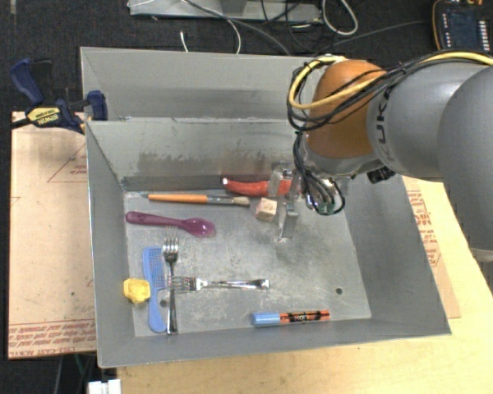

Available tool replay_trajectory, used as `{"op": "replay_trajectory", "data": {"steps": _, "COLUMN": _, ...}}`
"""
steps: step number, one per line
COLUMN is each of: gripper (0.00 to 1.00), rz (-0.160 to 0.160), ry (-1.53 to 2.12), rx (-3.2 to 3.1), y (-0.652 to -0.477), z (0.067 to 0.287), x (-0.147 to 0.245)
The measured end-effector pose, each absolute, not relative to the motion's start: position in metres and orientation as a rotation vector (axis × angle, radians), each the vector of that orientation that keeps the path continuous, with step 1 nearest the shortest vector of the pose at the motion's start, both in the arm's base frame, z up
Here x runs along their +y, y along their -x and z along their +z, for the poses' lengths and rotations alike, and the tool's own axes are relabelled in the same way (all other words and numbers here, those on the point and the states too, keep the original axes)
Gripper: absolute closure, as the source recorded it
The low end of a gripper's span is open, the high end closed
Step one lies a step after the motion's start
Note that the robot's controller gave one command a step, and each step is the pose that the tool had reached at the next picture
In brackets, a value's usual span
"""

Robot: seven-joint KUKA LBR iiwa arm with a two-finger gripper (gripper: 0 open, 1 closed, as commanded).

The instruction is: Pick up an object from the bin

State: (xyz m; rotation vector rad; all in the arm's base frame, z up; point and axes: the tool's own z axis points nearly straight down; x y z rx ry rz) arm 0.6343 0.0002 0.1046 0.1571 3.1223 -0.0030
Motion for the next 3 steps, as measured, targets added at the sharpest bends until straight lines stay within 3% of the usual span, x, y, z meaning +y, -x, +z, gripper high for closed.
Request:
{"op": "replay_trajectory", "data": {"steps": 1, "gripper": 0.00, "rz": 0.004, "ry": -0.199, "rx": 3.123, "y": -0.637, "z": 0.100, "x": 0.000}}
{"op": "replay_trajectory", "data": {"steps": 2, "gripper": 0.00, "rz": 0.001, "ry": -0.425, "rx": 3.099, "y": -0.624, "z": 0.070, "x": 0.010}}
{"op": "replay_trajectory", "data": {"steps": 3, "gripper": 1.00, "rz": 0.003, "ry": -0.240, "rx": 3.111, "y": -0.634, "z": 0.072, "x": 0.013}}
